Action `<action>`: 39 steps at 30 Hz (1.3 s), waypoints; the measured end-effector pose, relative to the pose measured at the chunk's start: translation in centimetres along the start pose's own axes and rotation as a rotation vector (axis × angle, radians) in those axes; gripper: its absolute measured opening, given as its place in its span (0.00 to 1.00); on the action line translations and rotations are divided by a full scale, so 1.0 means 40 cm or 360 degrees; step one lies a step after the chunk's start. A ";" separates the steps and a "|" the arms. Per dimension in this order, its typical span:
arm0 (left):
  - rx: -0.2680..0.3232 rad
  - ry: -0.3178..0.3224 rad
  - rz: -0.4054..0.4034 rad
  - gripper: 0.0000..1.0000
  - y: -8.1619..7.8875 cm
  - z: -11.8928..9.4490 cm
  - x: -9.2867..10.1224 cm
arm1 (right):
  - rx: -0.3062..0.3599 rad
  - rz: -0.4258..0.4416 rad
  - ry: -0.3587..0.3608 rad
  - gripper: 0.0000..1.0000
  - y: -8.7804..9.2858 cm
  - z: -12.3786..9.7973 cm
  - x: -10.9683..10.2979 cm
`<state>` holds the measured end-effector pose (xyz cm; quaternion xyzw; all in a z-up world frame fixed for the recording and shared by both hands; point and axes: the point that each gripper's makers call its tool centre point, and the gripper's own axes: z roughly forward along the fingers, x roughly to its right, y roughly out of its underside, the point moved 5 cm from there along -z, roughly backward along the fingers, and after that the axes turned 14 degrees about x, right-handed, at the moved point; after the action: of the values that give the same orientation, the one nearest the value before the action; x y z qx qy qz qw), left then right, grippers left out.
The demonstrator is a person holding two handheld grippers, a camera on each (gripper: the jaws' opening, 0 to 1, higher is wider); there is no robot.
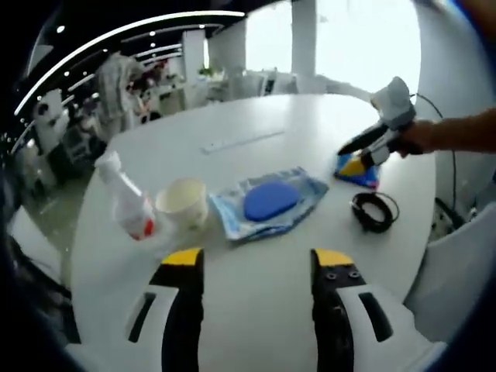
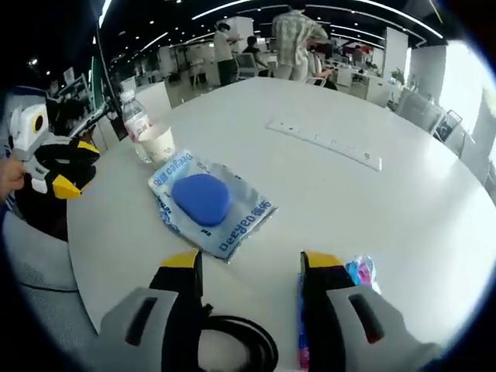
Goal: Arrange the tabletop items into an orderly group along one side of the table until the central work area is clear of visible clutter.
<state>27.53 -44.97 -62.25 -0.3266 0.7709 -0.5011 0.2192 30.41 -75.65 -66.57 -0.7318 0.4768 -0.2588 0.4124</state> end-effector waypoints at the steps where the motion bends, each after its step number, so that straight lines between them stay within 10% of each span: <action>1: -0.0011 0.0002 0.0010 0.52 0.002 -0.011 0.002 | -0.0004 -0.0006 0.0001 0.51 0.000 -0.004 0.005; 9: 0.0032 0.0120 0.0100 0.54 0.037 -0.113 0.046 | 0.0013 0.0018 0.0098 0.52 0.019 -0.044 0.083; 28: 0.0010 0.0056 0.0023 0.79 0.119 -0.242 0.068 | -0.0156 -0.0165 0.0233 0.46 0.100 -0.100 0.177; 39: -0.0085 -0.0014 -0.0035 0.99 0.160 -0.280 0.087 | -0.0264 -0.0321 0.0198 0.24 0.154 -0.083 0.194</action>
<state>15.86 -38.61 -63.63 -0.3429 0.7793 -0.4812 0.2085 28.07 -85.18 -70.18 -0.7901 0.4454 -0.3035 0.2921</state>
